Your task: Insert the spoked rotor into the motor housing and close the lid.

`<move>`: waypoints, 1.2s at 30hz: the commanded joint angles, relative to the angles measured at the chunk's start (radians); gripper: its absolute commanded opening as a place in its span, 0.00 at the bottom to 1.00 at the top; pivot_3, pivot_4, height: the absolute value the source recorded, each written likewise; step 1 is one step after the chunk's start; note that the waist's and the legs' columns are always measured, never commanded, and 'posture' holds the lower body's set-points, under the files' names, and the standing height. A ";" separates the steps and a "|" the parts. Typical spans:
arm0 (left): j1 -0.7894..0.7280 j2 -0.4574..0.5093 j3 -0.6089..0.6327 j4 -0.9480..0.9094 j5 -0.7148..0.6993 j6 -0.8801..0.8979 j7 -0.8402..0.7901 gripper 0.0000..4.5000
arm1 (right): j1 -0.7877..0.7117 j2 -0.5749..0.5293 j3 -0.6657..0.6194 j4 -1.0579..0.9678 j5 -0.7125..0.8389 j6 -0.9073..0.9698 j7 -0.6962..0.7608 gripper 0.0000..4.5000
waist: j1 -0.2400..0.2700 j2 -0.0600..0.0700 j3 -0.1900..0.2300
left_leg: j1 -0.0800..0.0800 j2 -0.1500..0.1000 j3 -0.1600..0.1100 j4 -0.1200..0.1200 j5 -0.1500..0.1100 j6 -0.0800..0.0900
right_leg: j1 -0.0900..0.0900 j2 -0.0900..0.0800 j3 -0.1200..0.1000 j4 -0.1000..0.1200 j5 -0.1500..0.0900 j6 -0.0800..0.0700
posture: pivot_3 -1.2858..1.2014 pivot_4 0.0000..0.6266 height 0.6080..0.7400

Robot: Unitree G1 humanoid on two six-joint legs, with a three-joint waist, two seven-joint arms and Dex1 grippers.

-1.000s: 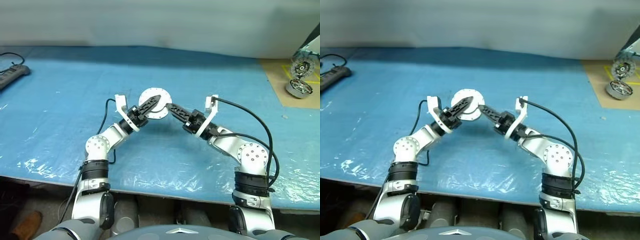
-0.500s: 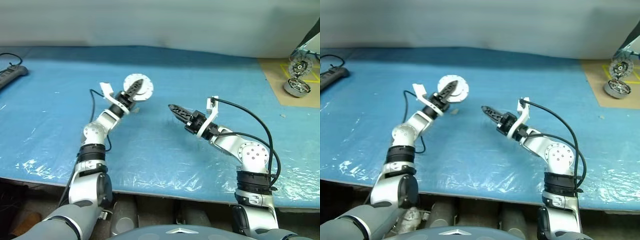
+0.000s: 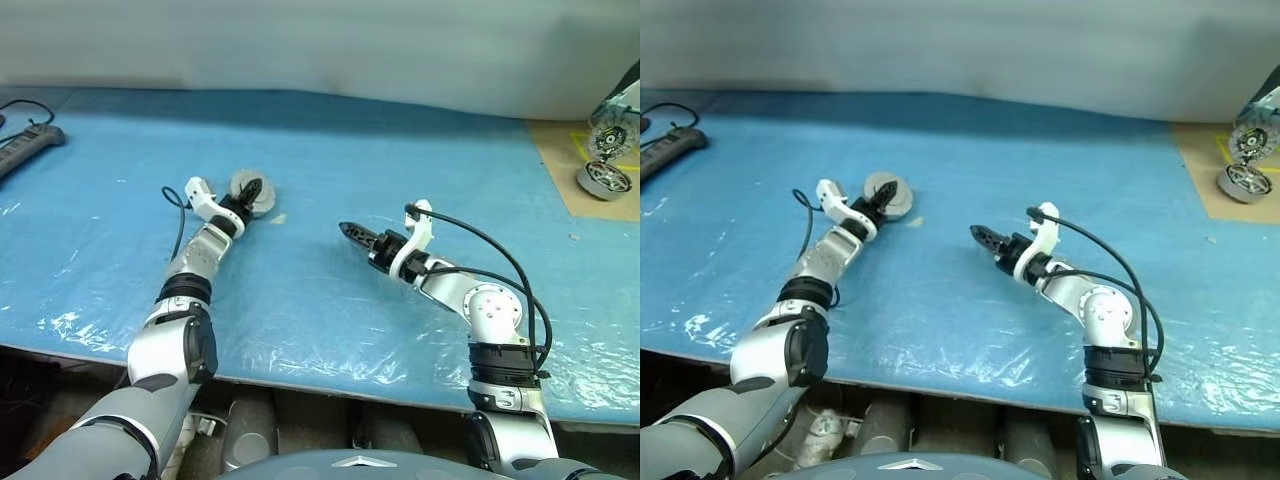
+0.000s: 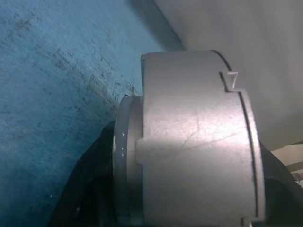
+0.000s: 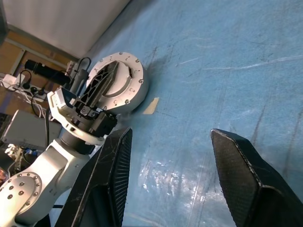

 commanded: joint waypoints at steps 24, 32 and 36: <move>0.245 0.130 -0.191 -0.555 0.299 -0.316 0.013 0.99 | -0.007 -0.086 0.161 -0.200 -0.586 -0.383 -0.033 0.63 | 0.001 0.000 0.000 | 0.001 0.001 0.000 0.004 0.000 0.000 | 0.000 -0.001 0.000 0.005 0.000 0.000 | 0.52 0.24 1.00; 0.509 0.027 -0.312 -0.975 0.400 -0.252 0.183 0.99 | 0.237 -0.191 0.206 -0.342 -0.995 -0.525 -0.208 0.63 | -0.006 0.000 0.000 | 0.001 0.000 0.001 0.004 0.000 0.000 | 0.001 -0.001 0.002 0.003 0.000 0.000 | 0.52 0.24 1.00; 0.657 0.029 -0.392 -1.072 0.462 -0.260 0.170 0.99 | 0.376 -0.160 0.183 -0.405 -1.078 -0.543 -0.260 0.63 | -0.028 0.000 0.000 | 0.002 0.001 0.001 0.003 0.000 0.000 | 0.000 0.000 0.002 0.003 0.000 0.000 | 0.52 0.24 1.00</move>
